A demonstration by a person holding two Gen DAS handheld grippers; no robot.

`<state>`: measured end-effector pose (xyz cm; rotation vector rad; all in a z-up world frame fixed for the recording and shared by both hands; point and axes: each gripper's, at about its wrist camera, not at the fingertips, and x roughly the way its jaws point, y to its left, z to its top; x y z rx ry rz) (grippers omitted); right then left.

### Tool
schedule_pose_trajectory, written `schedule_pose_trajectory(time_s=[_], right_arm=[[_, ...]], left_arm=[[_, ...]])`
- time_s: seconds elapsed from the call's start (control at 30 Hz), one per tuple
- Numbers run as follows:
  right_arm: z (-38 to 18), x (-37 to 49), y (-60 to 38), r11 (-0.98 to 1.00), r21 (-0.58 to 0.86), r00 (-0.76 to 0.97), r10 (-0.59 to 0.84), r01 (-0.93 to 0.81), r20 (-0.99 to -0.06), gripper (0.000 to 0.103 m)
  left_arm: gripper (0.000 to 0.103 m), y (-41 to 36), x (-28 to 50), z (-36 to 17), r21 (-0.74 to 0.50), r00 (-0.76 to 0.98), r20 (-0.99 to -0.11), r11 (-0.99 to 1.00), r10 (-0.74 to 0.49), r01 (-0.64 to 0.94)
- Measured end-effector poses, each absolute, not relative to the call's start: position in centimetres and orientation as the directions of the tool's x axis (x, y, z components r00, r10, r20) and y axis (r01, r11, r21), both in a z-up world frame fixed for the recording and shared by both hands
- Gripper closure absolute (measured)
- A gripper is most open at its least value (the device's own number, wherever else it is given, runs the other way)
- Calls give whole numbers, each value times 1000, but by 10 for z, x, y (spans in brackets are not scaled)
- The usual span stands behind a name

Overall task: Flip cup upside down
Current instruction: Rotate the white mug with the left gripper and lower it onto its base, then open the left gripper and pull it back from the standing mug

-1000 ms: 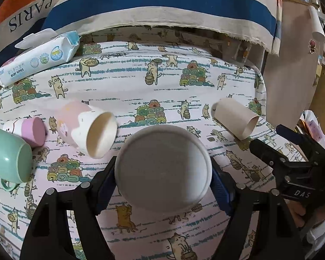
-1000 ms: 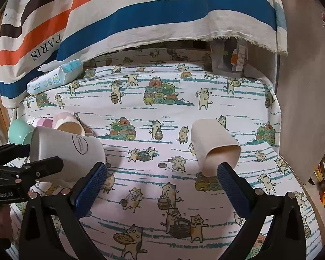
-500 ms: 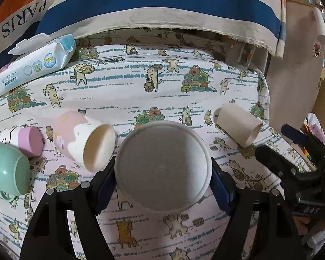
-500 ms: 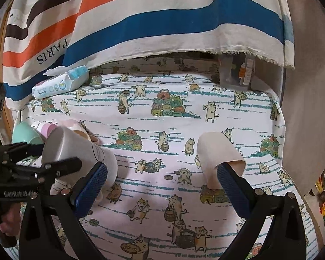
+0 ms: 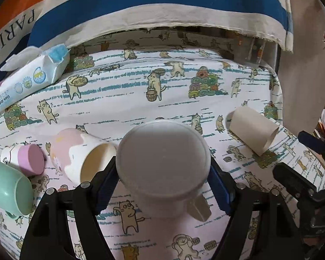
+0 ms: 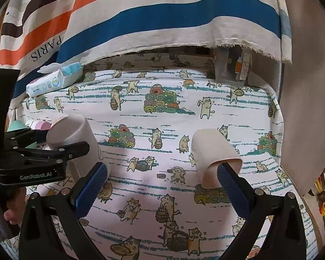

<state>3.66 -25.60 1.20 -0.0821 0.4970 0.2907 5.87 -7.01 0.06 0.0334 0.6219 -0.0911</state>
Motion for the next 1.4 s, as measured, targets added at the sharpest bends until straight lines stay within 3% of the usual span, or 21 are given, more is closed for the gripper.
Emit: schedule_pose_trajectory(time_s=[0.2,0.33,0.4,0.6,0.87,1.0,1.17,1.4], right_arm=[[12,39,-257,958,-18,842,242,-286,-482,1],[15,39,-259,960,-14,846,238,-278,-478,1],[18,39,-259,960,-12,848,240,-278,-472,1],[37,31,-252,955,-20,867,259,-295,-426,1],[67,17,-237,951,11,908,298,-309,-295,1],[65,12,-229,955,19,934,295,-298,-201,1],[49,15,-224,930,88,906,368,-357,-209,1],[29,19,-213,929,67,899,370,-365,-235,1]], left_arm=[[26,-61,58,1,-25,826,-556,995,-91,93],[6,-59,41,19,-11,888,-451,996,-87,92],[1,-57,31,32,-3,919,-386,996,-82,87],[1,-37,2,72,-26,973,-225,998,-56,51],[1,-20,-35,100,15,998,-68,1000,-15,16],[1,-16,-46,87,41,998,-59,999,-15,18],[1,-10,-47,57,54,990,-139,998,-35,43],[1,10,-34,26,-11,980,-200,1000,-21,19]])
